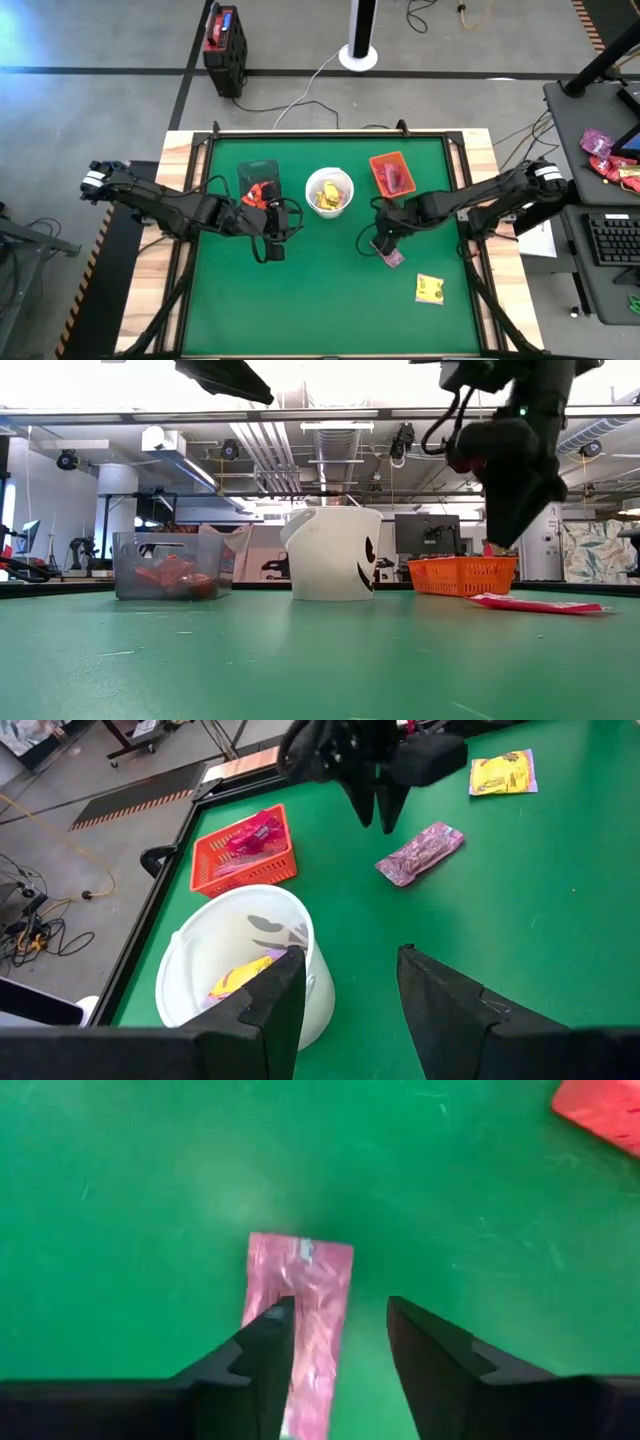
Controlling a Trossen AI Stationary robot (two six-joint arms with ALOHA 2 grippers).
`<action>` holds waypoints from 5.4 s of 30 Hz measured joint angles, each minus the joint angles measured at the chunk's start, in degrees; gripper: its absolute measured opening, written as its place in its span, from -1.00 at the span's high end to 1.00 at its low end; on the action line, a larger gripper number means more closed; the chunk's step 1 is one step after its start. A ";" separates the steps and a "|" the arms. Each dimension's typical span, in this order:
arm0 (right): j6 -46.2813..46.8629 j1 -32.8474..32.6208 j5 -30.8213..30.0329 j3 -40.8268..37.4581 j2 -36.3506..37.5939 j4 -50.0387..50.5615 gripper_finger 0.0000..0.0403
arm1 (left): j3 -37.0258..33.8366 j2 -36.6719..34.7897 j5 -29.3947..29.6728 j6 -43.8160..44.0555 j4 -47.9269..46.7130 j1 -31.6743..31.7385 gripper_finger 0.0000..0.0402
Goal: Sort candy by brand, put in halloween buckets
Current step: Put the red candy into the orange bin, then put the yellow candy into the white bucket
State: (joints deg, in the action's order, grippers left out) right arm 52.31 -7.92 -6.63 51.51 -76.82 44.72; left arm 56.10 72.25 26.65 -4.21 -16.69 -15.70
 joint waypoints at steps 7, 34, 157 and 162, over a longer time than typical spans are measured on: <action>1.22 -0.72 -0.50 -7.30 -0.24 -15.19 0.13 | 0.00 0.00 -0.02 0.00 0.10 0.00 0.29; -2.85 -6.34 -6.31 -7.84 -12.66 -20.47 0.27 | -3.17 -0.04 0.11 -0.02 4.00 0.07 0.29; 39.29 -27.86 7.63 6.18 -16.02 8.54 0.96 | -3.30 0.00 1.26 0.43 6.12 -0.48 0.29; 37.79 -28.37 -6.57 7.76 -10.15 4.37 0.96 | -3.30 0.00 1.27 0.81 6.14 -0.50 0.29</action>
State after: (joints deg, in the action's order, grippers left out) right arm 90.10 -36.29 -13.19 59.27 -86.97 49.10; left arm 52.80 72.25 27.92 -3.40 -10.55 -16.20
